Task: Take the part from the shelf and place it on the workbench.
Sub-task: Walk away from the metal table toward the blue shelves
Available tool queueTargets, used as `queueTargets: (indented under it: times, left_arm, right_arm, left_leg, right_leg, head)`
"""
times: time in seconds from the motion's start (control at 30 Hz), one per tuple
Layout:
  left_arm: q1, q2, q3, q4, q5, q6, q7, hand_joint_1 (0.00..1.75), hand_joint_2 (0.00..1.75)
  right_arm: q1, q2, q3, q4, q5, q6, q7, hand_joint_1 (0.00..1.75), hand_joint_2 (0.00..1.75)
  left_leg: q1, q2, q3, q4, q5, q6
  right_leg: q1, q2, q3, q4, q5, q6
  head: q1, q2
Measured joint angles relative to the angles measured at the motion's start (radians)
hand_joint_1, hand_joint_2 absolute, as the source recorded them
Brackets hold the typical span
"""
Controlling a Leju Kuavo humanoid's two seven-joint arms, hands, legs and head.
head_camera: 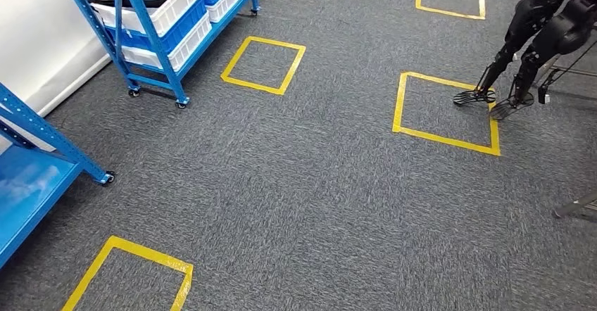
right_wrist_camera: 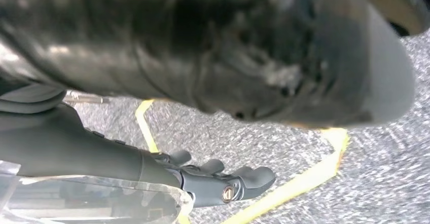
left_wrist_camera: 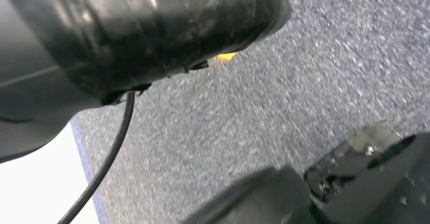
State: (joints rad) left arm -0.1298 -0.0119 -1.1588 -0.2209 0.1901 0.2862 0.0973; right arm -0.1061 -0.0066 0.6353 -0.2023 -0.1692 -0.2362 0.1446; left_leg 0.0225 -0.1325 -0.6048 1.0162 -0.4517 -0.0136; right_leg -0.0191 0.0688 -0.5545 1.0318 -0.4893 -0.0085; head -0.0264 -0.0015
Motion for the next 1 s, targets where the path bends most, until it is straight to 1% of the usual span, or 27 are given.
queueTargets:
  times: [0.03, 0.07, 0.1, 0.13, 0.17, 0.2, 0.23, 0.27, 0.3, 0.37, 0.4, 0.43, 0.5, 0.53, 0.57, 0.63, 0.67, 0.7, 0.73, 0.77, 0.8, 0.83, 0.87, 0.9, 0.93, 0.97, 1.0]
  left_arm:
    - [0.002, 0.000, 0.000, 0.000, 0.000, 0.000, 0.000, 0.00, 0.00]
    - [0.001, 0.001, 0.000, 0.000, 0.000, 0.000, 0.000, 0.00, 0.00]
    - [0.000, 0.001, -0.001, 0.000, 0.000, -0.001, 0.000, 0.00, 0.00]
    - [-0.003, 0.001, -0.002, 0.000, 0.000, -0.001, 0.000, 0.00, 0.00]
    - [-0.004, 0.001, -0.003, 0.000, 0.000, -0.001, 0.000, 0.00, 0.00]
    - [-0.005, 0.001, -0.004, 0.000, 0.000, -0.002, 0.000, 0.00, 0.00]
    - [-0.004, 0.001, -0.005, 0.000, 0.000, -0.002, 0.000, 0.00, 0.00]
    - [-0.003, 0.001, -0.005, 0.000, -0.001, -0.002, -0.001, 0.00, 0.00]
    - [-0.002, 0.001, -0.005, 0.000, -0.001, -0.002, -0.001, 0.00, 0.00]
    - [-0.003, 0.001, -0.005, 0.000, -0.002, -0.002, -0.001, 0.00, 0.00]
    - [-0.005, 0.001, -0.005, 0.000, -0.002, -0.002, -0.001, 0.00, 0.00]
    - [-0.007, 0.001, -0.006, 0.000, -0.003, -0.002, -0.001, 0.00, 0.00]
    - [-0.004, 0.002, -0.007, 0.000, -0.003, -0.002, -0.002, 0.00, 0.00]
    - [-0.002, 0.002, -0.008, 0.000, -0.004, -0.003, -0.003, 0.00, 0.00]
    - [-0.001, 0.002, -0.010, 0.000, -0.004, -0.003, -0.003, 0.00, 0.00]
    - [-0.002, 0.002, -0.012, 0.000, -0.007, -0.005, -0.004, 0.00, 0.00]
    - [-0.004, 0.002, -0.012, 0.000, -0.008, -0.007, -0.004, 0.00, 0.00]
    - [-0.005, 0.001, -0.013, 0.000, -0.009, -0.007, -0.004, 0.00, 0.00]
    - [-0.005, 0.001, -0.014, 0.000, -0.009, -0.008, -0.004, 0.00, 0.00]
    - [-0.004, 0.001, -0.014, 0.000, -0.009, -0.009, -0.004, 0.00, 0.00]
    - [-0.003, 0.001, -0.014, 0.000, -0.009, -0.010, -0.004, 0.00, 0.00]
    - [-0.003, 0.001, -0.014, 0.000, -0.010, -0.010, -0.004, 0.00, 0.00]
    - [-0.004, 0.001, -0.014, 0.000, -0.010, -0.011, -0.004, 0.00, 0.00]
    - [-0.005, 0.001, -0.014, 0.000, -0.011, -0.011, -0.004, 0.00, 0.00]
    - [-0.006, 0.001, -0.015, 0.000, -0.011, -0.011, -0.004, 0.00, 0.00]
    - [-0.006, 0.000, -0.015, 0.000, -0.012, -0.011, -0.003, 0.00, 0.00]
    - [-0.004, 0.000, -0.016, 0.000, -0.012, -0.012, -0.003, 0.00, 0.00]
  right_arm:
    - [0.000, 0.000, 0.000, 0.000, 0.000, 0.000, 0.000, 0.00, 0.00]
    - [0.001, 0.000, 0.000, 0.000, 0.000, 0.000, 0.000, 0.00, 0.00]
    - [0.002, 0.000, 0.000, 0.000, 0.000, 0.000, -0.001, 0.00, 0.00]
    - [0.004, 0.000, 0.001, 0.000, 0.000, 0.000, -0.001, 0.00, 0.00]
    - [0.006, 0.000, 0.001, 0.000, 0.000, 0.000, -0.001, 0.00, 0.00]
    - [0.007, 0.000, 0.003, 0.000, 0.000, 0.000, -0.001, 0.00, 0.00]
    - [0.007, 0.000, 0.004, 0.000, 0.000, 0.000, -0.001, 0.00, 0.00]
    - [0.006, 0.000, 0.005, 0.000, 0.000, 0.000, -0.001, 0.00, 0.00]
    - [0.005, 0.000, 0.006, 0.000, 0.000, 0.000, -0.001, 0.00, 0.00]
    - [0.004, 0.000, 0.007, 0.000, 0.000, 0.000, -0.001, 0.00, 0.00]
    - [0.003, 0.000, 0.008, 0.000, 0.000, 0.000, -0.001, 0.00, 0.00]
    - [0.002, 0.000, 0.008, 0.000, 0.000, 0.000, -0.001, 0.00, 0.00]
    - [-0.001, 0.001, 0.009, 0.000, -0.001, 0.001, -0.001, 0.00, 0.00]
    - [-0.003, 0.001, 0.009, 0.000, -0.002, 0.001, -0.001, 0.00, 0.00]
    - [-0.004, 0.001, 0.009, -0.001, -0.002, 0.001, -0.001, 0.00, 0.00]
    - [-0.004, 0.001, 0.009, -0.001, -0.004, 0.001, -0.001, 0.00, 0.00]
    - [-0.002, 0.001, 0.010, 0.000, -0.005, 0.001, 0.000, 0.00, 0.00]
    - [0.001, 0.001, 0.010, 0.000, -0.005, 0.001, 0.000, 0.00, 0.00]
    - [0.004, 0.001, 0.010, 0.000, -0.005, 0.001, 0.000, 0.00, 0.00]
    - [0.006, 0.001, 0.011, 0.000, -0.005, 0.001, 0.001, 0.00, 0.00]
    - [0.006, 0.001, 0.012, 0.000, -0.005, 0.001, 0.001, 0.00, 0.00]
    - [0.007, 0.001, 0.013, 0.000, -0.005, 0.001, 0.002, 0.00, 0.00]
    - [0.006, 0.001, 0.014, 0.000, -0.004, 0.001, 0.002, 0.00, 0.00]
    - [0.007, 0.001, 0.014, 0.000, -0.004, 0.001, 0.003, 0.00, 0.00]
    - [0.006, 0.001, 0.015, 0.000, -0.003, 0.001, 0.004, 0.00, 0.00]
    - [0.005, 0.001, 0.016, 0.000, -0.002, 0.001, 0.006, 0.00, 0.00]
    - [0.004, 0.001, 0.016, 0.000, -0.002, 0.001, 0.008, 0.00, 0.00]
  left_leg:
    - [-0.002, 0.020, -0.006, 0.012, -0.008, -0.006]
    - [-0.004, 0.049, -0.022, 0.045, -0.028, -0.009]
    - [-0.005, 0.082, -0.046, 0.098, -0.056, -0.011]
    - [-0.005, 0.103, -0.077, 0.161, -0.086, -0.013]
    - [-0.005, 0.111, -0.105, 0.220, -0.109, -0.015]
    - [-0.004, 0.116, -0.122, 0.255, -0.118, -0.016]
    - [-0.004, 0.119, -0.122, 0.259, -0.110, -0.015]
    - [-0.005, 0.123, -0.104, 0.228, -0.089, -0.014]
    - [-0.006, 0.132, -0.070, 0.170, -0.059, -0.010]
    - [-0.014, 0.171, -0.004, 0.049, -0.021, 0.004]
    - [-0.018, 0.184, 0.015, 0.013, -0.013, 0.010]
    - [-0.022, 0.189, 0.020, 0.001, -0.015, 0.015]
    - [-0.022, 0.171, 0.020, -0.005, -0.008, 0.022]
    - [-0.019, 0.162, 0.023, -0.012, -0.004, 0.027]
    - [-0.015, 0.154, 0.027, -0.019, 0.001, 0.031]
    - [-0.011, 0.136, 0.030, -0.028, 0.007, 0.037]
    - [-0.011, 0.125, 0.029, -0.028, 0.008, 0.039]
    - [-0.010, 0.113, 0.027, -0.027, 0.009, 0.040]
    - [-0.010, 0.099, 0.027, -0.026, 0.009, 0.040]
    - [-0.009, 0.085, 0.026, -0.023, 0.008, 0.038]
    - [-0.007, 0.072, 0.025, -0.019, 0.007, 0.036]
    - [-0.005, 0.059, 0.023, -0.013, 0.005, 0.032]
    - [-0.004, 0.046, 0.019, -0.005, 0.002, 0.026]
    - [-0.003, 0.035, 0.013, 0.001, 0.001, 0.019]
    - [-0.002, 0.025, 0.008, 0.004, 0.001, 0.011]
    - [0.000, 0.014, 0.003, 0.004, 0.004, 0.003]
    - [0.002, 0.005, 0.000, 0.001, 0.008, -0.004]
  right_leg:
    - [-0.002, -0.013, 0.004, -0.005, 0.003, -0.006]
    - [-0.003, -0.028, 0.008, -0.010, 0.006, -0.013]
    - [-0.001, -0.044, 0.010, -0.012, 0.006, -0.017]
    - [0.002, -0.060, 0.010, -0.012, 0.005, -0.020]
    - [0.005, -0.078, 0.010, -0.011, 0.003, -0.023]
    - [0.007, -0.094, 0.010, -0.009, 0.002, -0.024]
    - [0.009, -0.108, 0.009, -0.008, 0.000, -0.025]
    - [0.010, -0.120, 0.010, -0.006, -0.002, -0.025]
    - [0.011, -0.131, 0.011, -0.004, -0.004, -0.024]
    - [0.016, -0.151, 0.015, -0.001, -0.009, -0.019]
    - [0.017, -0.161, 0.016, -0.001, -0.012, -0.015]
    - [0.018, -0.169, 0.018, -0.002, -0.013, -0.010]
    - [0.018, -0.183, 0.021, -0.005, -0.014, 0.000]
    - [0.017, -0.175, 0.023, -0.001, -0.020, 0.006]
    - [0.015, -0.156, 0.017, 0.016, -0.035, 0.011]
    - [0.010, -0.105, -0.023, 0.108, -0.089, 0.019]
    - [0.008, -0.090, -0.053, 0.170, -0.117, 0.022]
    - [0.007, -0.084, -0.078, 0.219, -0.133, 0.024]
    - [0.004, -0.081, -0.091, 0.241, -0.131, 0.026]
    - [0.001, -0.079, -0.086, 0.227, -0.110, 0.029]
    - [-0.003, -0.072, -0.067, 0.181, -0.075, 0.031]
    - [-0.008, -0.053, -0.040, 0.121, -0.043, 0.033]
    - [-0.012, -0.026, -0.017, 0.066, -0.023, 0.034]
    - [-0.013, -0.003, -0.003, 0.031, -0.013, 0.033]
    - [-0.012, 0.012, 0.002, 0.016, -0.014, 0.030]
    - [-0.008, 0.012, 0.002, 0.014, -0.015, 0.025]
    - [-0.008, 0.001, 0.003, 0.014, -0.013, 0.017]
  head:
    - [-0.003, 0.000]
    - [-0.006, 0.000]
    - [-0.008, 0.000]
    - [-0.011, 0.000]
    - [-0.011, 0.000]
    - [-0.011, 0.000]
    - [-0.011, 0.000]
    - [-0.011, 0.000]
    - [-0.011, 0.000]
    - [-0.010, 0.000]
    - [-0.010, 0.000]
    - [-0.009, 0.000]
    - [-0.009, 0.000]
    - [-0.008, 0.000]
    - [-0.006, 0.000]
    - [0.000, 0.000]
    - [0.002, 0.000]
    - [0.003, 0.000]
    - [0.003, 0.000]
    - [0.003, 0.000]
    - [0.003, 0.000]
    - [0.003, 0.000]
    - [0.004, 0.000]
    - [0.005, 0.000]
    - [0.006, 0.000]
    - [0.007, 0.000]
    - [0.007, 0.000]
